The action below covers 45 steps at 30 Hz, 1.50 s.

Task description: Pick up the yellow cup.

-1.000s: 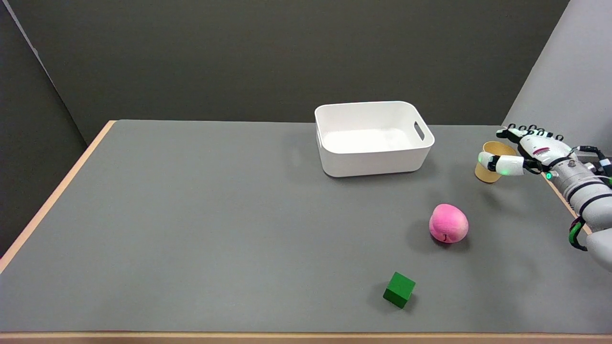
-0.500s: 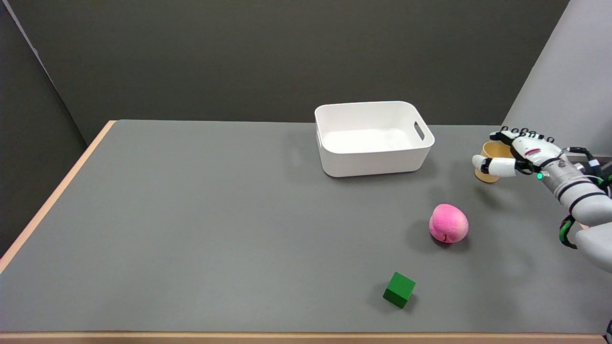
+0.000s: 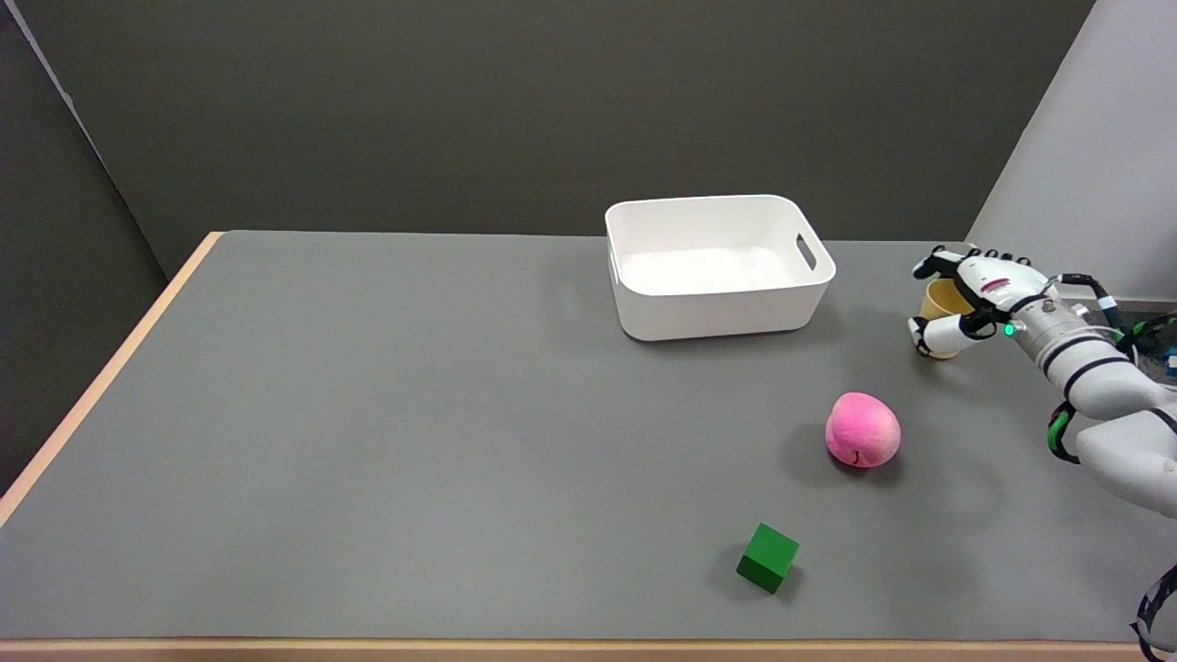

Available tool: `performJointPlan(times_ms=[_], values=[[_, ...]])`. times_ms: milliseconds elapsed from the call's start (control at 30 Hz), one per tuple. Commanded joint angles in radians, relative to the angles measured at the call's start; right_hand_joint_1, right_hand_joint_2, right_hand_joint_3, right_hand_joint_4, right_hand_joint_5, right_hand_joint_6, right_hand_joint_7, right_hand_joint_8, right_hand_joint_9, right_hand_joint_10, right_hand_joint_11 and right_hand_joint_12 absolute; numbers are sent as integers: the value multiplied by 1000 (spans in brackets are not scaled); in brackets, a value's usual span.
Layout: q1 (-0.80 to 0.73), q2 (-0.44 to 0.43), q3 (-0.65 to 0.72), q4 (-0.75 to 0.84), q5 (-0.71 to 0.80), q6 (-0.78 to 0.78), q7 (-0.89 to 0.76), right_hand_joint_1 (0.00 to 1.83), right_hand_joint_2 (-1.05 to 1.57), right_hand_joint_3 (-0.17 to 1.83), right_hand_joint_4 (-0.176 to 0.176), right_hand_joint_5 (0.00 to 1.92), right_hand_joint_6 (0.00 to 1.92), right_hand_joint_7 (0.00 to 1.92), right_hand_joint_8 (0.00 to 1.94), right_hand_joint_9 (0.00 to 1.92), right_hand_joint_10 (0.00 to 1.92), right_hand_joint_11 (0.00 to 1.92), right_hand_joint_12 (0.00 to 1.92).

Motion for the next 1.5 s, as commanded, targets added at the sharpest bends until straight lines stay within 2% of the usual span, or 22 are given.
performJointPlan(times_ms=[33,67,233,333,400,467,500,567,633,900,1133,1333,1500], values=[[62,-2,-69,-48,-65,38,-4,1273,1089,333,83,356,1103,705,1387,672,1261,722,1788],[60,-2,-68,-48,-70,39,-4,1308,1120,265,88,359,1121,712,1450,677,1264,736,1802],[53,-2,-69,-51,-73,49,-4,1313,1106,284,134,390,1194,721,1442,701,1249,776,1800],[50,-3,-69,-51,-73,57,-4,1470,1118,172,141,460,1178,738,1436,715,1438,842,1792],[48,-3,-70,-51,-73,62,-4,1471,1110,178,152,483,1214,751,1425,726,1426,852,1809],[46,-3,-70,-50,-73,66,-4,1340,1204,89,-159,536,1607,842,1288,684,1457,894,1809],[46,-3,-70,-48,-73,67,-4,1336,1210,74,-176,544,1623,851,1271,687,1449,897,1807],[46,-3,-63,-39,-73,74,-4,1340,1196,86,-176,561,1614,862,1245,703,1431,898,1832],[46,2,-52,-26,-78,83,-4,1337,1146,180,-176,585,1617,870,1220,716,1431,890,1921],[37,39,64,152,-120,119,-69,1348,1116,209,-176,607,1584,895,1208,743,1397,938,1921],[49,54,134,342,-226,122,-78,1349,1103,232,-176,612,1579,902,1203,748,1395,954,1921],[80,57,116,494,-258,122,-78,1349,1103,232,-176,609,1577,903,1204,745,1402,955,1921],[170,39,1,562,-258,122,-78,1349,1107,226,-176,607,1578,902,1206,744,1402,951,1921]])
